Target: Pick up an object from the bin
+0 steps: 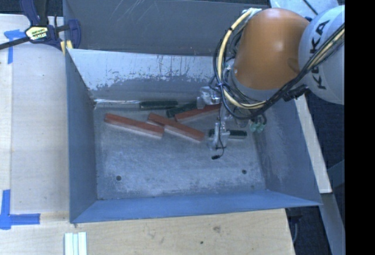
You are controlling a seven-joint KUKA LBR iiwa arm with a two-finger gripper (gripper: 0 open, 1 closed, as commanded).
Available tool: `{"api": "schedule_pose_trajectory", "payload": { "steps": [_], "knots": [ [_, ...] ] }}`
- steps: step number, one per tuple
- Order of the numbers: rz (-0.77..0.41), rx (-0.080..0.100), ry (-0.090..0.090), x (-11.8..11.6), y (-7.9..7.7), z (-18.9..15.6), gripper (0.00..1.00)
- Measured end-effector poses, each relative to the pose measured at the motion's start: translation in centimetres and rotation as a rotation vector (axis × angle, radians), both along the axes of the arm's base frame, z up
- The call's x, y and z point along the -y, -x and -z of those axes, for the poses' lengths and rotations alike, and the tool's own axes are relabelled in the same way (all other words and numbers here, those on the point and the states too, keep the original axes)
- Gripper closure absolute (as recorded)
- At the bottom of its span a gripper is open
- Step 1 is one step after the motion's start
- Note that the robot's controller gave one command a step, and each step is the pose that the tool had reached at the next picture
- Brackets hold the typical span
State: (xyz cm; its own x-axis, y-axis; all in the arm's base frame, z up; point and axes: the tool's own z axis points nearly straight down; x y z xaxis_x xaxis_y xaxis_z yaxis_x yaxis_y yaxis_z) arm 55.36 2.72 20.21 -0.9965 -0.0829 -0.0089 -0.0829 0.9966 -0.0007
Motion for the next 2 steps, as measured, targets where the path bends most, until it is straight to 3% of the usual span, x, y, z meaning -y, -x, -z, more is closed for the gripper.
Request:
{"api": "schedule_pose_trajectory", "payload": {
  "steps": [1, 2],
  "knots": [
    [-0.032, 0.000, 0.000, -1.4, -2.1, 5.7, 0.00],
    [0.075, 0.007, -0.003, -3.7, -2.9, 12.8, 1.00]
  ]
}}
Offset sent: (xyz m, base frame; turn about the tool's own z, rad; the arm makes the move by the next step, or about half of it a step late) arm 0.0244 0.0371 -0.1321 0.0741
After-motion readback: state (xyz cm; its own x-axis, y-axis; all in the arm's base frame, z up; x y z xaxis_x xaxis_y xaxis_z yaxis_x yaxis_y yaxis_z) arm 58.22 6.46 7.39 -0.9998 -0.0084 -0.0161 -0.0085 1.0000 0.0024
